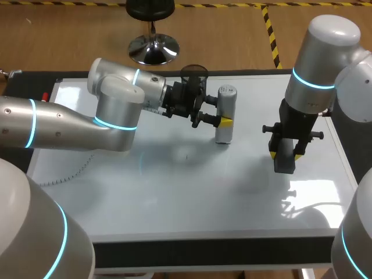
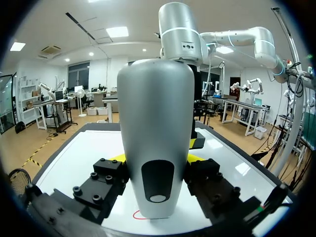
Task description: Pick up the inspection probe, press it on each red-marked spot on the whiteboard one by one, put down the probe, pick up the eraser, and wipe off all the red marks.
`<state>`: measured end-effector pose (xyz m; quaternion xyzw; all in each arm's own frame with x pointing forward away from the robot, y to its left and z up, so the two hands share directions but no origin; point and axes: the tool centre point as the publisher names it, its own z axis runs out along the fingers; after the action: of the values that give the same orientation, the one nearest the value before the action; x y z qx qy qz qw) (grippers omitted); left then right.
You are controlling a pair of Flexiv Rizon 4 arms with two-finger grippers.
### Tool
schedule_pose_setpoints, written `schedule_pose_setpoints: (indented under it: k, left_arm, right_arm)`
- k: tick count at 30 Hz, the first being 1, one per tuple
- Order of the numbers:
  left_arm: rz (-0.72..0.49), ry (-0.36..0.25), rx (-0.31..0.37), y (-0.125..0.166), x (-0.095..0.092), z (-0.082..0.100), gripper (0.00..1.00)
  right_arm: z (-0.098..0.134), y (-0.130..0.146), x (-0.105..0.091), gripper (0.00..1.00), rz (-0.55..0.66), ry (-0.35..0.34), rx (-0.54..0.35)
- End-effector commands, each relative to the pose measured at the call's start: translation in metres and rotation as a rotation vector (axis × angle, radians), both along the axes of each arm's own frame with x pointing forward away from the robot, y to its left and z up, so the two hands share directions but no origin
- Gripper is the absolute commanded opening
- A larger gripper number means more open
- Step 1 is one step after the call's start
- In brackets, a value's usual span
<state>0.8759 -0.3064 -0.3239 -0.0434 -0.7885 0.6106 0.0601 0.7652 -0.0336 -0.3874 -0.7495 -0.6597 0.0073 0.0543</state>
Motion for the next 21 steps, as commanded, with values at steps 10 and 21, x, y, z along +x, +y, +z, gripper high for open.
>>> schedule_pose_setpoints:
  k: [10, 21]
  left_arm:
    - [-0.016, -0.044, -0.008, -0.004, 0.009, 0.033, 0.0]
    - [-0.018, -0.026, -0.019, 0.002, 0.011, 0.04, 0.0]
  right_arm:
    - [0.002, -0.001, -0.001, 0.0, 0.001, -0.001, 0.001]
    - [0.002, -0.001, -0.001, 0.0, 0.001, -0.001, 0.001]
